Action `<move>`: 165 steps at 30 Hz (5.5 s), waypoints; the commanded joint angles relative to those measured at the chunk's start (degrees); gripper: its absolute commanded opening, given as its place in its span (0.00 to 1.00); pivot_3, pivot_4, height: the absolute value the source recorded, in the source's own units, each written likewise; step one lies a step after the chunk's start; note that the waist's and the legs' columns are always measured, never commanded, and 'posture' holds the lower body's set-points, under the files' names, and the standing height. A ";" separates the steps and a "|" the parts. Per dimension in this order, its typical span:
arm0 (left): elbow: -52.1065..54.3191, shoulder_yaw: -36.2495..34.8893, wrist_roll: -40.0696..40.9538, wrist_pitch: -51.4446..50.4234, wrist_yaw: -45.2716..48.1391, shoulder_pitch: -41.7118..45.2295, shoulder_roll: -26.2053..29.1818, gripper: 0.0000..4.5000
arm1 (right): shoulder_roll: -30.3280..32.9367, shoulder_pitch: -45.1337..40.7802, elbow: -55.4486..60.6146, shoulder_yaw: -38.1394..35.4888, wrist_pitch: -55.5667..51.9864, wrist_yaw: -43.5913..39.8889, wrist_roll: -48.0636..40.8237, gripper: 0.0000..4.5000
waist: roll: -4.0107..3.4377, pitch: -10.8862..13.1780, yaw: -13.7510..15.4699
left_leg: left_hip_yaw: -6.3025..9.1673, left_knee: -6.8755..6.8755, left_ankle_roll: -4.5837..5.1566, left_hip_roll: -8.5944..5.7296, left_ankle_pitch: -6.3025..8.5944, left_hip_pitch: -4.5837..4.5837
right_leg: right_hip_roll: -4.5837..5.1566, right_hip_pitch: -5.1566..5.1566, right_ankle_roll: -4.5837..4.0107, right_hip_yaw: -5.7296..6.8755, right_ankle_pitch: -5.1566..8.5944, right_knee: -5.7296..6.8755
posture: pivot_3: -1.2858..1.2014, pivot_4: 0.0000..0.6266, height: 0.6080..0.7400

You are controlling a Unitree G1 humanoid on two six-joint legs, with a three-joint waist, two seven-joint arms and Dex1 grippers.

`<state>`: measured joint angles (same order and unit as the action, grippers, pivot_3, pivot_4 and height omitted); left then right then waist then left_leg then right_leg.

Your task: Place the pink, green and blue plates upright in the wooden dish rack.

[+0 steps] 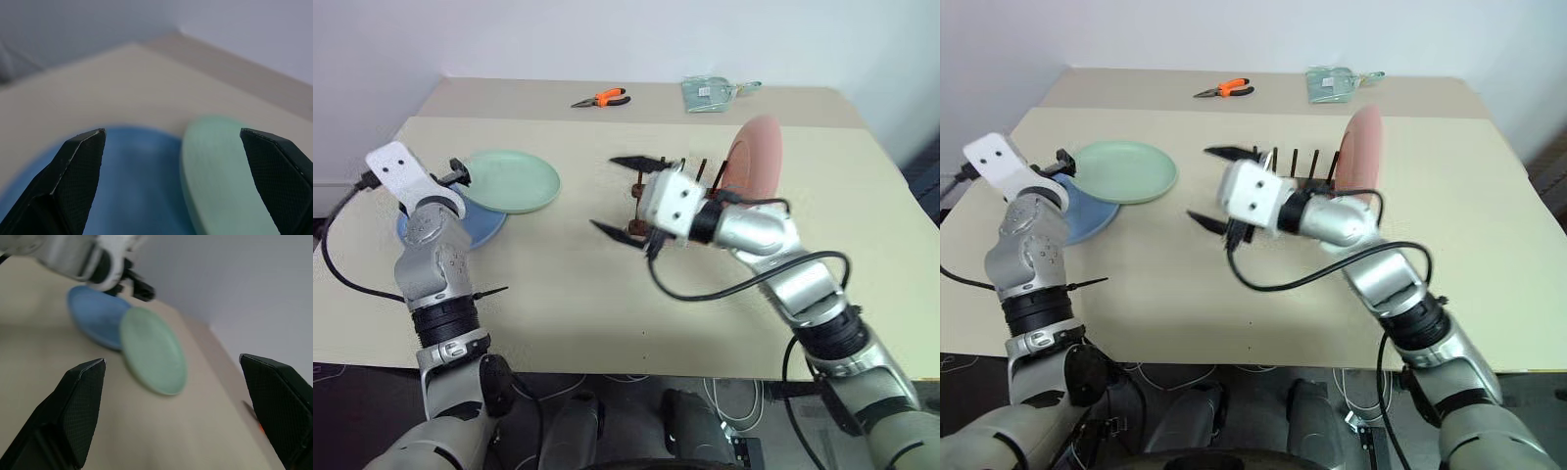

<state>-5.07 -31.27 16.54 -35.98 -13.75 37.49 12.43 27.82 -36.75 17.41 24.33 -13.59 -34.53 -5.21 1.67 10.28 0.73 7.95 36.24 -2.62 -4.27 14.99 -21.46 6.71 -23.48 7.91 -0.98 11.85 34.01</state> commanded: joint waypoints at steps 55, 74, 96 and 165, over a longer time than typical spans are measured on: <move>15.50 16.11 16.20 8.60 24.58 -0.57 7.00 0.83 | -12.37 6.15 6.60 -22.96 -4.32 6.94 -0.57 0.00 | -0.04 0.06 -1.51 | -0.13 -0.22 -0.08 0.08 -0.05 0.09 | -0.14 -0.06 -0.07 -0.18 -0.01 -0.02 | 0.52 0.24 1.00; 29.56 36.06 17.51 2.63 54.60 -20.93 17.97 0.83 | -15.09 5.24 7.64 -37.71 -32.01 16.52 -35.51 0.00 | -0.43 0.24 -1.54 | -0.13 -0.24 -0.03 0.17 -0.02 0.06 | -0.14 -0.12 -0.47 -0.16 0.18 0.01 | 0.52 0.24 1.00; 21.44 28.22 11.86 7.25 42.05 -18.60 12.84 1.00 | -2.82 -1.01 1.53 -28.55 -14.56 15.89 -13.17 0.80 | -0.43 0.24 -1.51 | -0.15 -0.23 -0.03 0.16 -0.02 0.06 | -0.14 -0.11 -0.43 -0.15 0.18 -0.01 | 0.52 0.24 1.00; 17.66 1.76 17.18 10.92 10.54 3.11 9.73 0.66 | -17.52 -4.68 -11.48 -7.35 16.39 9.22 18.31 0.00 | 0.11 0.19 -1.95 | -0.03 -0.33 -0.38 0.17 -0.21 0.09 | -0.26 -0.20 -0.25 -0.15 0.05 0.06 | 0.52 0.24 1.00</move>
<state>12.74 -30.82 38.03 -28.63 -5.72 42.05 20.49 11.54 -40.93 0.35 20.92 4.40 -25.08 18.53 1.79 10.48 -1.22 7.91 35.89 -3.13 -4.10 14.71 -21.37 6.44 -23.69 7.66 -1.15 11.90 34.08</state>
